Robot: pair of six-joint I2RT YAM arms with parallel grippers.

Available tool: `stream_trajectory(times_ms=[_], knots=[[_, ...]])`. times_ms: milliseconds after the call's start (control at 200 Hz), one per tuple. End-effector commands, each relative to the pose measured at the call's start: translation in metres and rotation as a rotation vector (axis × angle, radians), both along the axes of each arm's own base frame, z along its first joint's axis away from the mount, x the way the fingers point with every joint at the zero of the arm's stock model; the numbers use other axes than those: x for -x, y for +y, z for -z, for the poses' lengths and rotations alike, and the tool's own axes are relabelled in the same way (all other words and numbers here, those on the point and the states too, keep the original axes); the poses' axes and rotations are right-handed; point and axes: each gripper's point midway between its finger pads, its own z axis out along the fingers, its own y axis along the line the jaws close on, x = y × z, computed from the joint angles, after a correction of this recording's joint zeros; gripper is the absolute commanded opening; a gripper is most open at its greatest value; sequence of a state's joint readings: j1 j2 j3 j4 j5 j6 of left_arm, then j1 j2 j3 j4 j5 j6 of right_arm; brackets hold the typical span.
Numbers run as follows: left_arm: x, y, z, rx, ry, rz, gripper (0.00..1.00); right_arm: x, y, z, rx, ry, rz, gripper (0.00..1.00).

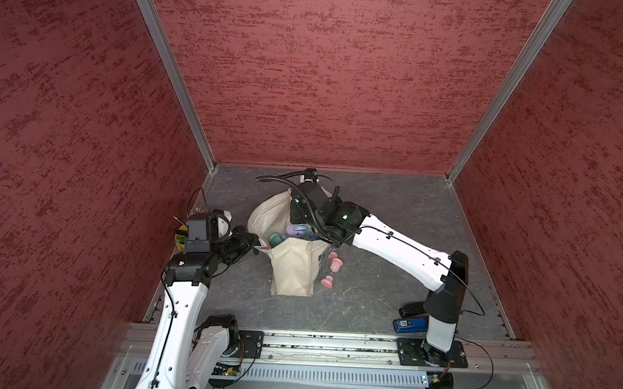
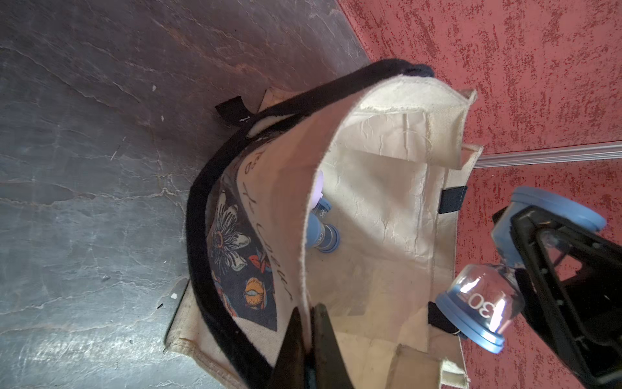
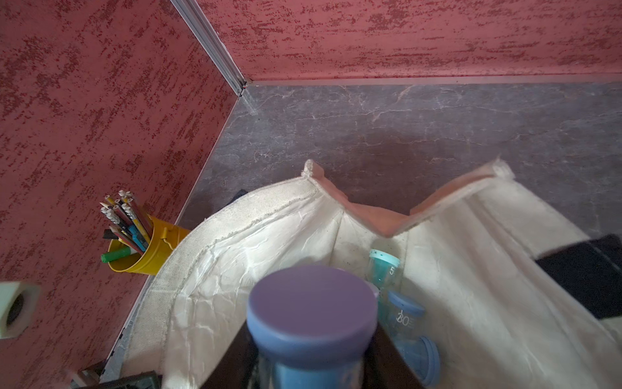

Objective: Put the hourglass into the canvas bag
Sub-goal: Place the hourglass in the canvas bag.

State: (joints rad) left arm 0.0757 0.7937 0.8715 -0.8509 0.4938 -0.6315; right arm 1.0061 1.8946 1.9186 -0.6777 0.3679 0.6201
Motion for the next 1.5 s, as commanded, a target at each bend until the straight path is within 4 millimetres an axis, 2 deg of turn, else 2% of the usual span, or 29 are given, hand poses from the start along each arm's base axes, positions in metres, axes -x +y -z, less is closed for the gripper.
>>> stream_trajectory(times_ms=[0, 135, 235, 461, 576, 661, 862, 1022, 1142, 1277, 1498], knots=[[-0.004, -0.001, -0.013, 0.007, -0.039, 0.006, 0.0, 0.0, 0.004, 0.015, 0.012, 0.02, -0.016, 0.09], [-0.004, 0.001, -0.013, 0.003, -0.038, 0.003, 0.0, 0.009, 0.007, 0.036, 0.019, 0.069, -0.052, 0.09], [-0.005, 0.0, -0.013, 0.011, -0.038, -0.001, 0.0, 0.022, 0.012, 0.049, 0.019, 0.099, -0.099, 0.08], [-0.012, 0.001, -0.015, 0.022, -0.045, -0.009, 0.0, 0.057, 0.025, 0.062, -0.032, 0.17, -0.227, 0.08], [-0.015, 0.003, -0.019, 0.013, -0.052, -0.01, 0.0, 0.072, 0.026, 0.071, -0.036, 0.2, -0.257, 0.08], [-0.015, 0.003, -0.021, 0.011, -0.055, -0.01, 0.0, 0.077, 0.023, 0.07, -0.053, 0.203, -0.261, 0.08], [-0.013, 0.002, -0.018, 0.016, -0.051, -0.008, 0.0, 0.068, 0.017, 0.054, -0.044, 0.174, -0.208, 0.11], [-0.011, 0.002, -0.017, 0.012, -0.051, -0.004, 0.0, 0.053, 0.018, 0.043, -0.015, 0.162, -0.141, 0.13], [-0.01, 0.0, -0.017, 0.016, -0.051, 0.004, 0.0, 0.035, 0.015, 0.045, -0.013, 0.191, -0.08, 0.15], [-0.01, 0.0, -0.019, 0.016, -0.055, 0.006, 0.0, 0.022, 0.02, 0.046, -0.041, 0.223, -0.081, 0.16], [-0.01, 0.0, -0.019, 0.016, -0.057, 0.007, 0.0, 0.016, 0.028, 0.071, 0.006, 0.264, -0.081, 0.18]])
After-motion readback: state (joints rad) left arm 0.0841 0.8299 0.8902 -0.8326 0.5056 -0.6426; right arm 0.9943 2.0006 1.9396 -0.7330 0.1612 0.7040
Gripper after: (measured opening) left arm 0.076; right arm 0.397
